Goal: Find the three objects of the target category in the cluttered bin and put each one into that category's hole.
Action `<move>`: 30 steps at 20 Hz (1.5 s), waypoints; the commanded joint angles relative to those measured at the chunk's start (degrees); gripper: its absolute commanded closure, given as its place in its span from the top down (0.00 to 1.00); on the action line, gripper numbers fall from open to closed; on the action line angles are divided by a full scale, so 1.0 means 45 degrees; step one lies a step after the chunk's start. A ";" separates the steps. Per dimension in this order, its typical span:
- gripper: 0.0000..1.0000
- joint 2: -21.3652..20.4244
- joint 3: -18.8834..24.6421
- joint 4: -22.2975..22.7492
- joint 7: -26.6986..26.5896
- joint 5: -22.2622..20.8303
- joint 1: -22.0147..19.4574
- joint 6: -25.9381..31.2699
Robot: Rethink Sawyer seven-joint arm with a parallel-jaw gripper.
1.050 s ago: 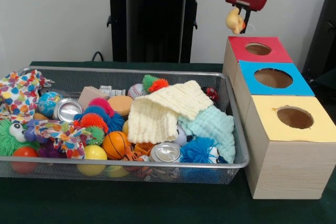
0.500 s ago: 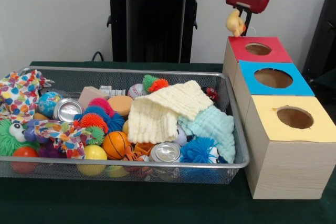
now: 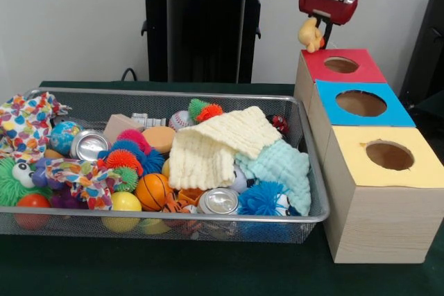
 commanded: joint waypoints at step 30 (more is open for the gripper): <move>0.00 0.0635 -0.1522 -0.2312 0.2880 0.2415 0.2136 0.2445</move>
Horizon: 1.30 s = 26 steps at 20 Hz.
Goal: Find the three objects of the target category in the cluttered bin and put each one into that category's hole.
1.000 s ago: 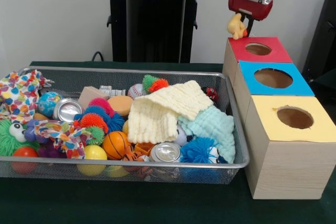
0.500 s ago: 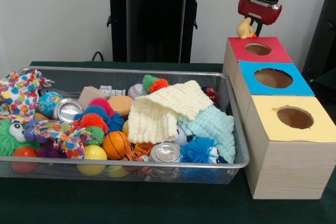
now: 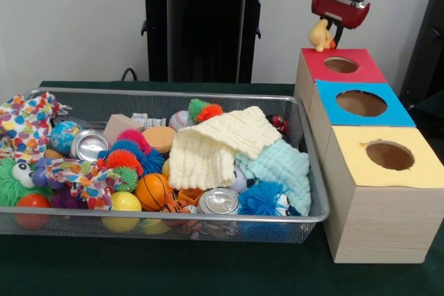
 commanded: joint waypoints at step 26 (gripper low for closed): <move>0.00 -0.0824 0.1081 -0.2353 0.0525 -0.1436 -0.2394 0.2015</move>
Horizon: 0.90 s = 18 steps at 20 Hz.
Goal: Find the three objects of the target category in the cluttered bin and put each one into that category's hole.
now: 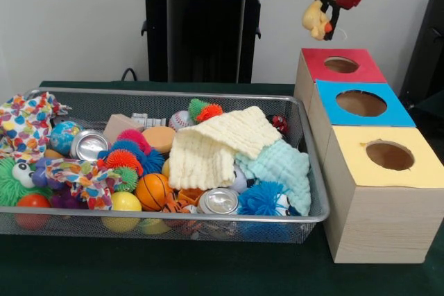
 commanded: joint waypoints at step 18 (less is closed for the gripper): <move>0.00 0.1913 0.1571 -0.3590 0.2042 -0.1133 -0.0179 0.0286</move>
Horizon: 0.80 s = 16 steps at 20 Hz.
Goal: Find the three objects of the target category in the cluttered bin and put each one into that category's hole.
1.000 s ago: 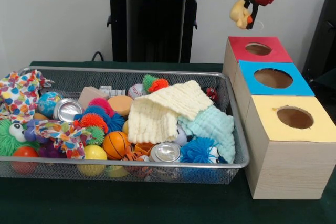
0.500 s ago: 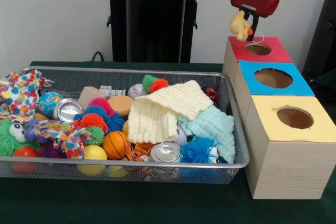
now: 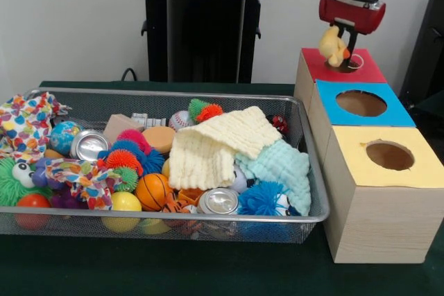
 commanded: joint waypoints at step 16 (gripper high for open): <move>0.00 0.1570 0.1050 -0.1128 0.2363 -0.0193 0.0751 -0.1445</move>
